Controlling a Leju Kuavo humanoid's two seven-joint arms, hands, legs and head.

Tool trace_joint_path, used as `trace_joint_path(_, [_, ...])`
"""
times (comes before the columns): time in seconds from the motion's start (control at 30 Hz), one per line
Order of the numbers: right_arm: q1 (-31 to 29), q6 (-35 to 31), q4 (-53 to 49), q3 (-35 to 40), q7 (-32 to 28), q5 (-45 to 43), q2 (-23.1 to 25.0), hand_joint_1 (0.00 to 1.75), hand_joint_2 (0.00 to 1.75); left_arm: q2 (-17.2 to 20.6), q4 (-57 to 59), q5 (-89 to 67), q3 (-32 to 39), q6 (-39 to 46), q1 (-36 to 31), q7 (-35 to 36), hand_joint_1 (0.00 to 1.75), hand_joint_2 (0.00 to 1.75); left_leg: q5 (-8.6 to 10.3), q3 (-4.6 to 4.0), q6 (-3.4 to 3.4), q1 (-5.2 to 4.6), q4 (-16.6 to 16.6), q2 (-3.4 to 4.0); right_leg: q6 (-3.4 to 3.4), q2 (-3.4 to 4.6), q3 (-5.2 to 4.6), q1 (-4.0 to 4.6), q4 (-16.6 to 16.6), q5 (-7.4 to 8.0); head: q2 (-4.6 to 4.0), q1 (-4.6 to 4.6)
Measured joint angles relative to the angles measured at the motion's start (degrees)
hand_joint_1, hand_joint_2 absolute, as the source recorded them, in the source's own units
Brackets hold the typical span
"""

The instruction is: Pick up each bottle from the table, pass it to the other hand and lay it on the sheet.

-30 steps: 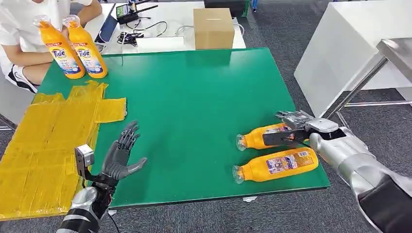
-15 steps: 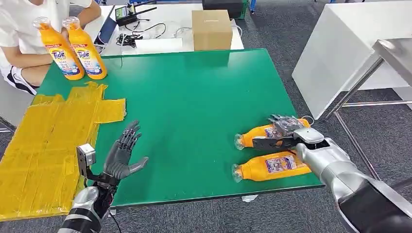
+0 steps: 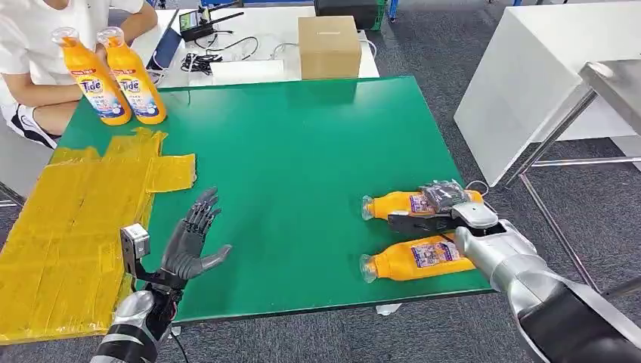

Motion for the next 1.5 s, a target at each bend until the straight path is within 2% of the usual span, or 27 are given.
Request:
trace_joint_path(0.27, [0.04,-1.27,0.50,-1.57,0.22,2.84,0.66,1.75,1.75,-0.04,0.39,0.07,0.02,0.02,0.00,0.33,0.00,1.75,0.00,-0.01,0.00,0.01,0.00,0.00,-0.01,0.00,0.00,0.01,0.00,0.00,0.00,0.00])
trace_joint_path(0.4, [0.55,-4.75,0.57,-2.69,1.27,4.64,1.18,1.75,1.75,-0.04,0.39,0.11,0.02,0.11,0.01,0.48,0.00,1.75,0.00,-0.02,0.00,0.01,0.00,-0.01,0.00,0.01,0.00,0.01,0.01,0.00,0.00,0.00])
trace_joint_path(0.47, [1.34,-9.76,0.57,-3.41,3.73,6.59,1.55,1.75,1.75,-0.07,0.39,0.17,0.02,0.17,0.02,0.79,0.00,1.75,0.00,-0.06,0.00,0.00,0.00,-0.02,0.00,0.01,-0.02,0.01,0.02,0.00,0.00,0.00])
trace_joint_path(0.57, [3.24,-24.97,0.35,-4.63,12.42,14.63,2.62,1.75,1.75,-0.28,0.35,0.41,0.02,0.61,0.39,1.59,0.00,1.75,0.04,-0.18,0.02,-0.01,0.00,-0.08,0.01,-0.01,-0.11,0.01,0.03,0.01,0.00,-0.02])
trace_joint_path(0.63, [4.19,-33.18,-0.30,-6.35,15.82,17.87,3.13,1.75,1.75,-0.46,0.35,0.44,0.02,0.81,0.61,1.92,0.00,1.75,0.04,-0.23,0.01,0.00,0.00,-0.15,0.01,-0.02,-0.14,0.01,0.04,0.00,0.00,-0.02])
trace_joint_path(0.7, [6.26,-37.84,-3.42,-9.54,16.48,20.18,3.61,1.75,1.75,-0.70,0.35,0.48,0.00,1.18,0.76,2.05,0.00,1.75,0.04,-0.26,0.01,0.01,0.00,-0.25,0.01,-0.07,-0.12,0.05,0.05,-0.01,0.00,-0.02])
trace_joint_path(0.73, [7.81,-38.18,-6.44,-11.99,16.19,21.91,3.85,1.75,1.75,-0.77,0.35,0.50,0.02,1.31,0.84,2.08,0.00,1.75,0.03,-0.28,0.02,0.01,0.00,-0.27,0.00,-0.08,-0.13,0.08,0.05,-0.02,0.00,0.00])
trace_joint_path(0.9, [16.52,-38.23,-23.30,-29.25,7.29,29.65,7.91,1.75,1.75,-0.98,0.24,0.68,-0.31,1.48,1.35,2.21,0.00,1.75,0.02,-0.54,0.00,0.04,0.00,-0.42,-0.02,-0.22,-0.35,0.10,0.05,-0.08,0.00,0.00])
trace_joint_path(1.13, [22.93,-38.23,-38.10,-46.41,-4.23,30.90,14.83,1.75,1.75,-1.03,0.24,0.70,-1.14,1.81,1.67,2.34,0.00,1.75,0.01,-0.58,0.00,0.05,-0.01,-0.48,0.09,-0.27,-0.36,0.09,0.05,-0.17,0.00,0.00])
trace_joint_path(1.23, [23.71,-38.18,-40.24,-51.29,-13.75,19.54,17.98,1.75,1.75,-1.03,0.24,0.42,-1.84,1.59,1.61,2.38,0.00,1.75,0.01,-0.57,-0.01,0.04,-0.01,-0.45,0.09,-0.26,-0.37,0.09,0.04,-0.17,0.00,0.00])
trace_joint_path(1.33, [24.52,-37.07,-40.28,-50.77,-16.72,2.85,19.65,1.75,1.75,-1.01,-0.05,-0.66,-2.91,1.77,1.48,2.38,0.00,1.75,0.01,-0.57,-0.01,0.04,-0.01,-0.47,0.09,-0.27,-0.36,0.09,0.04,-0.17,0.00,0.00])
trace_joint_path(1.5, [25.29,-37.11,-40.33,-49.22,-16.26,-1.14,20.50,1.75,1.75,-0.96,-1.12,-0.72,-3.91,2.01,1.33,2.84,0.00,1.75,0.01,-0.56,-0.01,0.04,-0.01,-0.38,0.09,-0.25,-0.38,0.08,0.04,-0.16,0.00,-0.02])
